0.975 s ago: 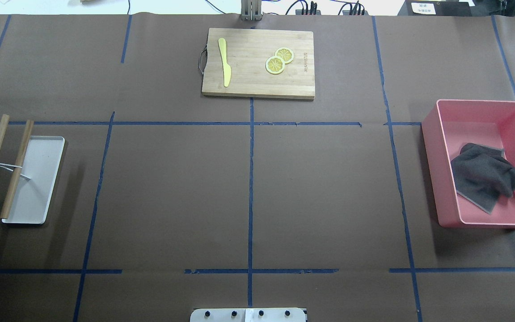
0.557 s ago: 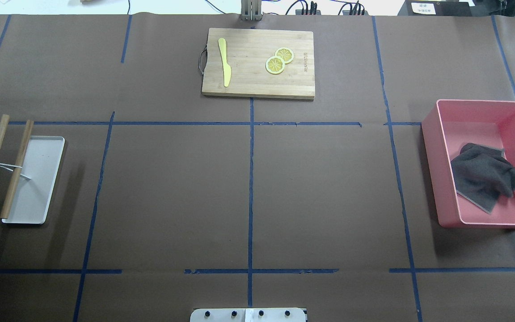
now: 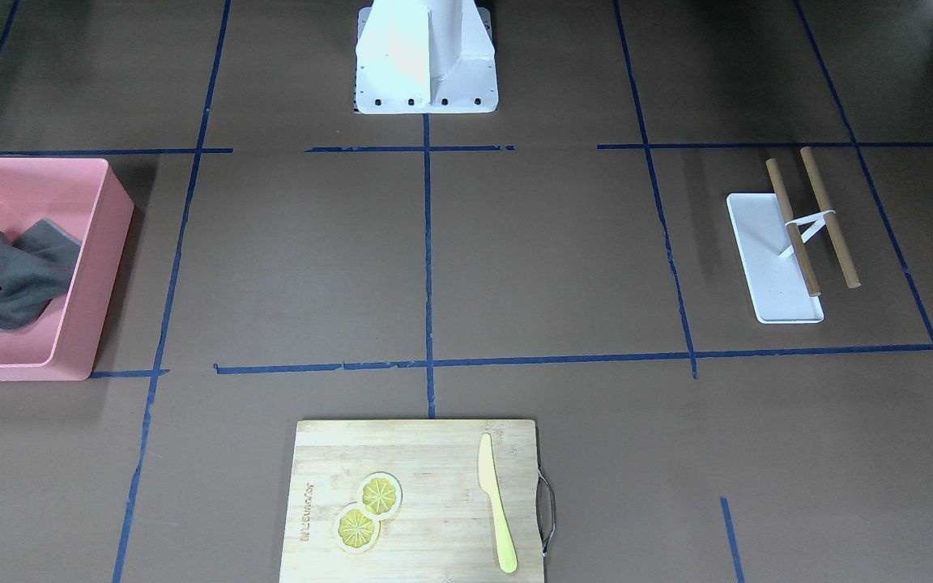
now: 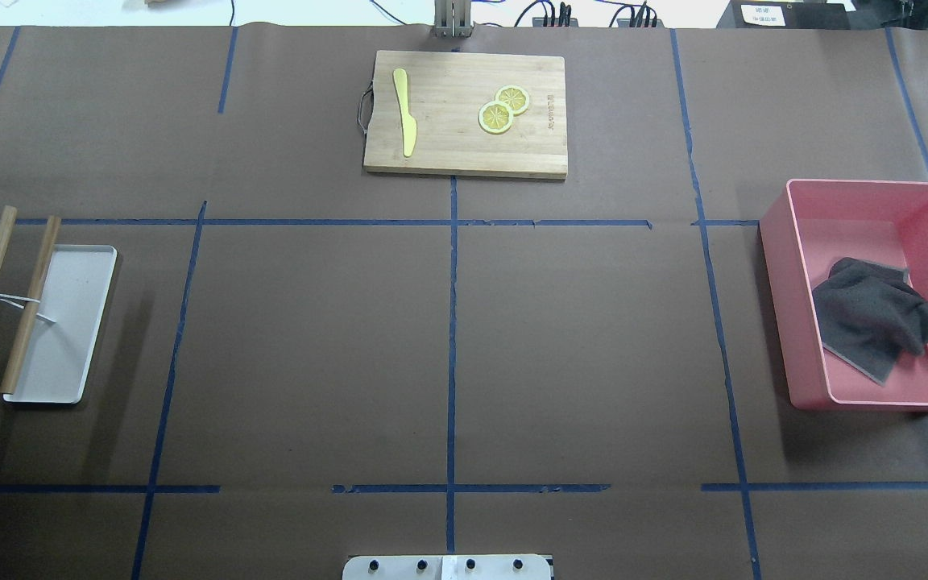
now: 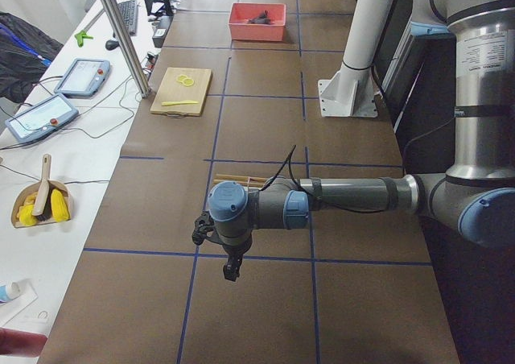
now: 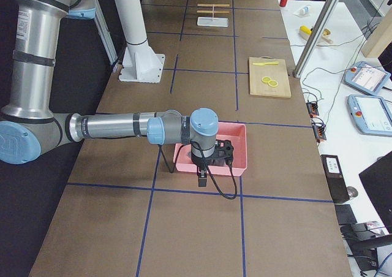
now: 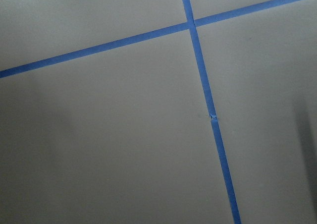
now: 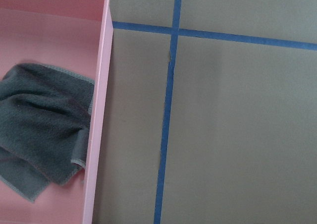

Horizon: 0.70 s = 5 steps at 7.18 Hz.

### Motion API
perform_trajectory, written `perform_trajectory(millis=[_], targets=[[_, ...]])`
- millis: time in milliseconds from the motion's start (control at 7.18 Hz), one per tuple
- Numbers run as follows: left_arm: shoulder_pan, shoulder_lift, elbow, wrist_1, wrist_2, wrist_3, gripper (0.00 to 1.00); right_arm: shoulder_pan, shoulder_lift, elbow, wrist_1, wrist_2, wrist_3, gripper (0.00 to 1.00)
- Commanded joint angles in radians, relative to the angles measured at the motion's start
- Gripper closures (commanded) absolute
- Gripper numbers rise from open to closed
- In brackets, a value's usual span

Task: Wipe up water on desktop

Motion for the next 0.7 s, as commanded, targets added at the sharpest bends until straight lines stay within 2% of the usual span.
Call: perform_trajectory(millis=[0, 557], targets=[[0.0, 0.0, 0.001, 0.0, 0.001, -0.001, 0.0, -0.001, 0.0, 0.001, 0.0, 0.001, 0.0, 0.0], [0.0, 0.0, -0.001, 0.0, 0.001, 0.0, 0.0, -0.01, 0.0, 0.001, 0.0, 0.001, 0.0, 0.0]])
